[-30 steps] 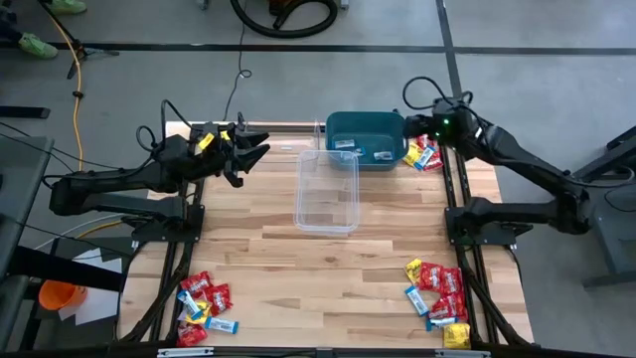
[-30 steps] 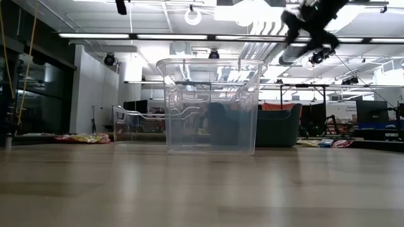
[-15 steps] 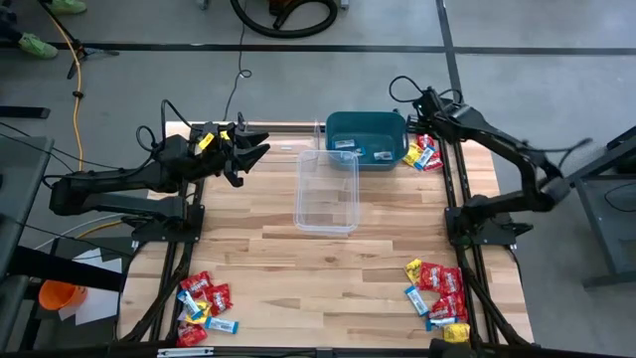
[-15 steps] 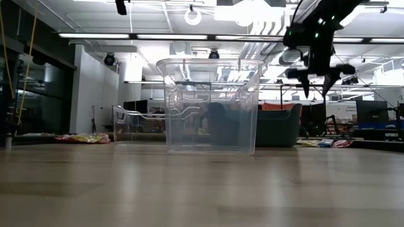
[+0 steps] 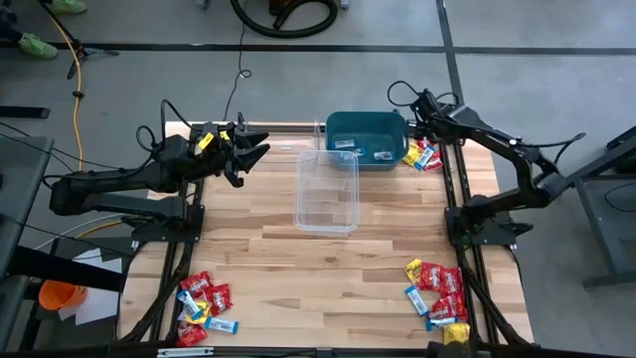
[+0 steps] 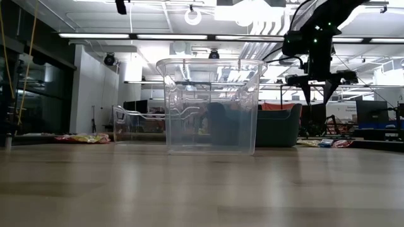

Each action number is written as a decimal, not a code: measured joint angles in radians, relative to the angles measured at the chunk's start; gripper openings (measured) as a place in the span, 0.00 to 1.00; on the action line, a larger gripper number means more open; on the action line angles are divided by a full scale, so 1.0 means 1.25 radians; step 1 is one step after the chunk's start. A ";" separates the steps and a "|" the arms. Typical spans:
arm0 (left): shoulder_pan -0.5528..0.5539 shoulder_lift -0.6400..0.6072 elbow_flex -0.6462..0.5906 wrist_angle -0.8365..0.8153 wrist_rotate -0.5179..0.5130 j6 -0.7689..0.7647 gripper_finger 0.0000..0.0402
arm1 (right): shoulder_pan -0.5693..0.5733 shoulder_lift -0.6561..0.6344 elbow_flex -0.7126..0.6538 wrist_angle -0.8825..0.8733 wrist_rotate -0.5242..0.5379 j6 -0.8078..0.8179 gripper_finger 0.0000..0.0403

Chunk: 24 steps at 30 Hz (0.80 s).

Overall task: Sort candy
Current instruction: Put the white chocolate into the blue bin

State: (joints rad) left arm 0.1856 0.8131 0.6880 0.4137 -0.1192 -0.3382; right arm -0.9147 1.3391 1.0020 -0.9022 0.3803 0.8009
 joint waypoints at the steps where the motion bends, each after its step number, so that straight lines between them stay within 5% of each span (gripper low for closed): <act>1: 0.000 0.000 0.000 0.000 0.000 0.000 0.49 | 0.007 -0.009 -0.023 0.001 -0.002 0.017 0.55; 10: 0.000 0.000 0.000 0.001 -0.001 0.013 0.49 | 0.028 -0.153 -0.310 0.162 -0.063 0.196 0.55; 24: 0.000 0.000 0.000 0.002 -0.002 -0.001 0.49 | 0.008 -0.038 -0.312 0.265 0.045 0.371 0.55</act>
State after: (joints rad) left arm 0.1858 0.8131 0.6880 0.4164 -0.1223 -0.3389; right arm -0.9044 1.2912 0.6124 -0.5712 0.4362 1.2650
